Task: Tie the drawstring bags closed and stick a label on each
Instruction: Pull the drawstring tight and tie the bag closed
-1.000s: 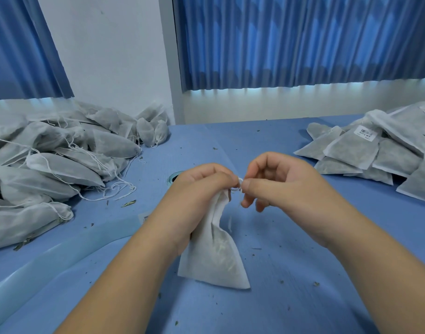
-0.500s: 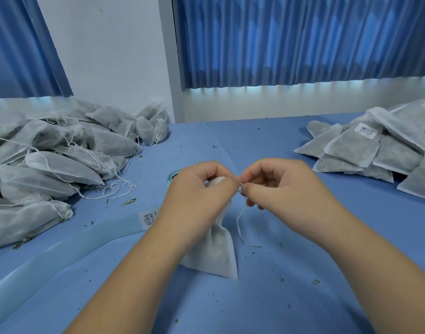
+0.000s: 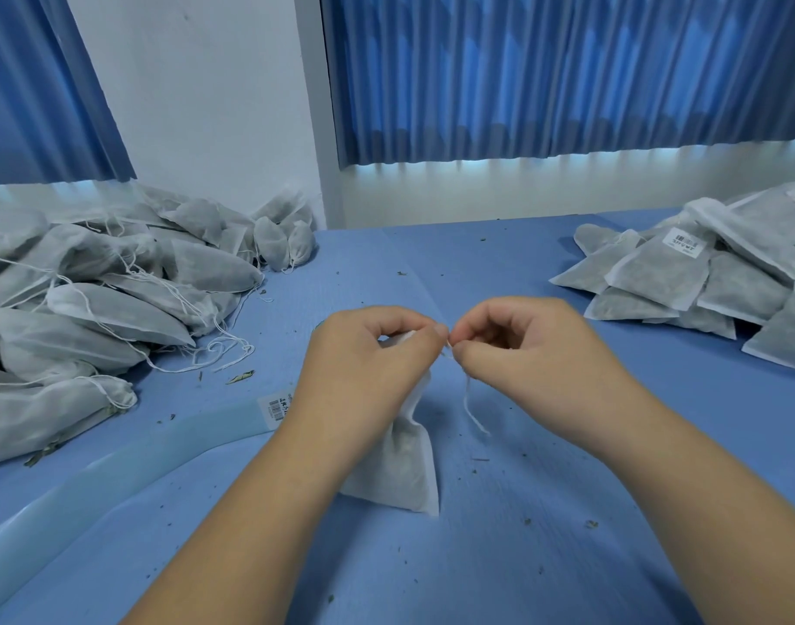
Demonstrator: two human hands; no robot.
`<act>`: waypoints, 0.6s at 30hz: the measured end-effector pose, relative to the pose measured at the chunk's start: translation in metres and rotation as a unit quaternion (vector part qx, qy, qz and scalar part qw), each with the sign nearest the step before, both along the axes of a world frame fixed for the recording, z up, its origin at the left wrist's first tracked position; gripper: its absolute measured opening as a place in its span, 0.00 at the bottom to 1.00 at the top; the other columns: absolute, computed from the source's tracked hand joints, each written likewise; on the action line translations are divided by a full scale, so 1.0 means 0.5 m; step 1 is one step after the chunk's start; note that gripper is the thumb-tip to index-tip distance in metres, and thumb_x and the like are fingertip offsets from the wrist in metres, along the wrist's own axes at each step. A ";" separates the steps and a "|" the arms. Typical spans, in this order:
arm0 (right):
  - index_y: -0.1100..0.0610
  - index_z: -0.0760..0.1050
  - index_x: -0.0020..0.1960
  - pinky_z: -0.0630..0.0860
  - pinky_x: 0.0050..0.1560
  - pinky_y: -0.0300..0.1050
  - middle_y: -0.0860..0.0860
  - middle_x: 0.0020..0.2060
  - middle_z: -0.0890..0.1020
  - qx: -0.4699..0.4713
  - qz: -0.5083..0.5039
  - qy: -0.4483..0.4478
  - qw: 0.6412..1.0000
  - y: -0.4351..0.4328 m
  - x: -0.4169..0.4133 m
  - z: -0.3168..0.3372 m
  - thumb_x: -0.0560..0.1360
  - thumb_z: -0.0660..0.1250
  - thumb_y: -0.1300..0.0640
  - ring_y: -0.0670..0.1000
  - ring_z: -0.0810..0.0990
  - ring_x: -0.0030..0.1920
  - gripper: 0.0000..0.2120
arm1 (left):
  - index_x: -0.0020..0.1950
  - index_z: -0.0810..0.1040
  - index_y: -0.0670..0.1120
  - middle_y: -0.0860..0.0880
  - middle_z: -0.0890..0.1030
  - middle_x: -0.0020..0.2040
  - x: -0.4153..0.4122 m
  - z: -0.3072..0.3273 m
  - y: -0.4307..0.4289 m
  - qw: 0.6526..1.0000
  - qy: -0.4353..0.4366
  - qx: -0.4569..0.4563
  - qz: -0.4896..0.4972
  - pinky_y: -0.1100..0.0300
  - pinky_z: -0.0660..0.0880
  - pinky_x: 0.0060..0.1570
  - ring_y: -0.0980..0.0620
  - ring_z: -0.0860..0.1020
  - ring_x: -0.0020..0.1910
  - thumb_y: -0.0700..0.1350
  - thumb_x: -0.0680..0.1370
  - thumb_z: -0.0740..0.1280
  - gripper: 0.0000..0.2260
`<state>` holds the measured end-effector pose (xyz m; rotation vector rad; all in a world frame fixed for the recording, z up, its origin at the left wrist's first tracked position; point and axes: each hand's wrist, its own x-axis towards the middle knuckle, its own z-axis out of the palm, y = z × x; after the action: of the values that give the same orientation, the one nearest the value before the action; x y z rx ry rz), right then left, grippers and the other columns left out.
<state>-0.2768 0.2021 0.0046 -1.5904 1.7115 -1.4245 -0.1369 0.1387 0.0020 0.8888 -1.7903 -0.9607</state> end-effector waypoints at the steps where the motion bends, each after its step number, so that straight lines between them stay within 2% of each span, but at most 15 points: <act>1: 0.53 0.80 0.36 0.67 0.29 0.36 0.46 0.27 0.76 -0.001 -0.003 0.004 1.000 0.001 0.000 0.000 0.71 0.69 0.61 0.45 0.70 0.29 0.06 | 0.34 0.85 0.53 0.60 0.82 0.32 0.000 0.001 0.001 1.000 0.001 0.000 -0.003 0.76 0.68 0.33 0.66 0.76 0.32 0.46 0.73 0.73 0.08; 10: 0.52 0.79 0.34 0.66 0.26 0.34 0.43 0.26 0.74 -0.001 -0.024 0.022 0.999 0.003 0.000 0.002 0.70 0.68 0.60 0.43 0.68 0.27 0.07 | 0.30 0.81 0.52 0.62 0.79 0.29 0.000 0.003 0.003 1.000 0.004 0.016 -0.012 0.78 0.66 0.32 0.68 0.74 0.31 0.45 0.75 0.72 0.13; 18: 0.52 0.81 0.36 0.69 0.30 0.39 0.51 0.29 0.79 0.003 -0.018 0.004 1.000 0.005 -0.002 0.005 0.71 0.69 0.58 0.47 0.72 0.31 0.06 | 0.30 0.81 0.53 0.62 0.79 0.30 0.000 0.001 0.001 1.000 0.009 0.019 -0.009 0.77 0.66 0.32 0.67 0.74 0.31 0.46 0.74 0.72 0.13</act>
<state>-0.2780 0.2046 0.0072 -1.5699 1.7564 -1.4309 -0.1369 0.1393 0.0027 0.8866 -1.7739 -1.0137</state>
